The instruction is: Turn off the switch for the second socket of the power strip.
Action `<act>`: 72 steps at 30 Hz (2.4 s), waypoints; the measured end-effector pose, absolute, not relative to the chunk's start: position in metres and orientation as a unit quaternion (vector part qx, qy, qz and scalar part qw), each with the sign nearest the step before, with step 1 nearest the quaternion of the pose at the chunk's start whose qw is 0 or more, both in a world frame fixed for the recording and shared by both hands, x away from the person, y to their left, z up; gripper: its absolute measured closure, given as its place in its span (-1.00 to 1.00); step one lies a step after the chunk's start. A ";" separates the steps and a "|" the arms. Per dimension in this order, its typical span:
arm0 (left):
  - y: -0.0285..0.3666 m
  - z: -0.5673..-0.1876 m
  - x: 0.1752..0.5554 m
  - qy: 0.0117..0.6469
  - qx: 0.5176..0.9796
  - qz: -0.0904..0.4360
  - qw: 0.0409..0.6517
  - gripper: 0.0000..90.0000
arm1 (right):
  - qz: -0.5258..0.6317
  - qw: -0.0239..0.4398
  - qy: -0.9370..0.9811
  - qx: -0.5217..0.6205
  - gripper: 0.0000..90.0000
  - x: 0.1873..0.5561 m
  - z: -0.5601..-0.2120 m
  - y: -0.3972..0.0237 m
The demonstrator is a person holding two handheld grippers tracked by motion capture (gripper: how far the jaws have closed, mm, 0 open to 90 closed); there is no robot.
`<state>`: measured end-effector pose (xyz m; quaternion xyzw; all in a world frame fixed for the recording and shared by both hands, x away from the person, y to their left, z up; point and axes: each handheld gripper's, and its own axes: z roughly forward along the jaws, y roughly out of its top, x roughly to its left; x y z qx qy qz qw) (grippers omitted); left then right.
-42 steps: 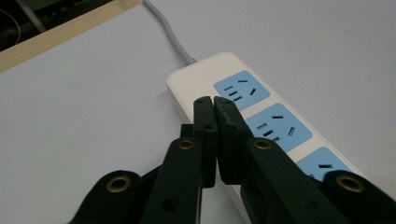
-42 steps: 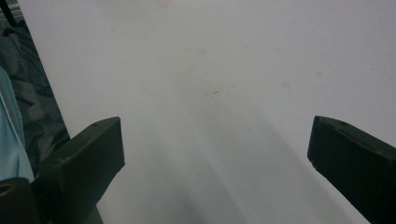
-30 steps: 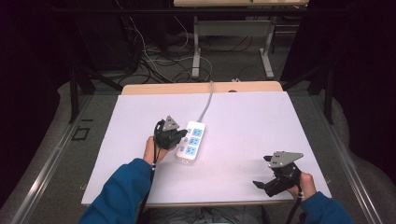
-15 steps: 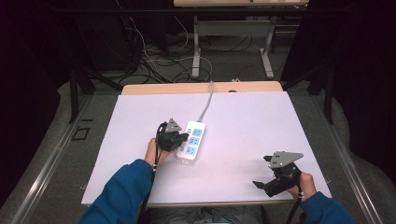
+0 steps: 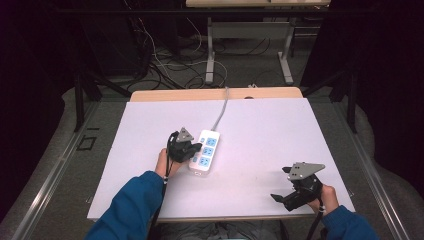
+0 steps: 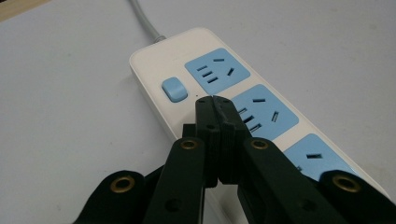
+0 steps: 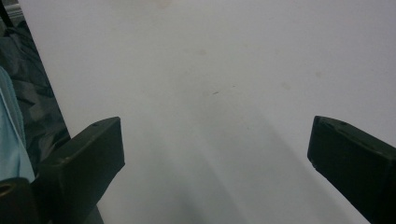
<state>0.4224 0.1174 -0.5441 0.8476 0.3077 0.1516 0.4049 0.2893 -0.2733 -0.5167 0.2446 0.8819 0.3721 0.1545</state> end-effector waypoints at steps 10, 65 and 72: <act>0.117 -0.545 0.422 0.311 0.843 0.159 0.409 1.00 | 0.372 0.156 0.883 0.240 -0.93 0.290 -0.517 -0.273; 0.118 -0.547 0.422 0.324 0.838 0.149 0.414 1.00 | 0.368 0.156 0.884 0.242 -0.93 0.290 -0.517 -0.273; 0.118 -0.547 0.422 0.324 0.838 0.149 0.414 1.00 | 0.367 0.156 0.885 0.239 -0.93 0.290 -0.517 -0.273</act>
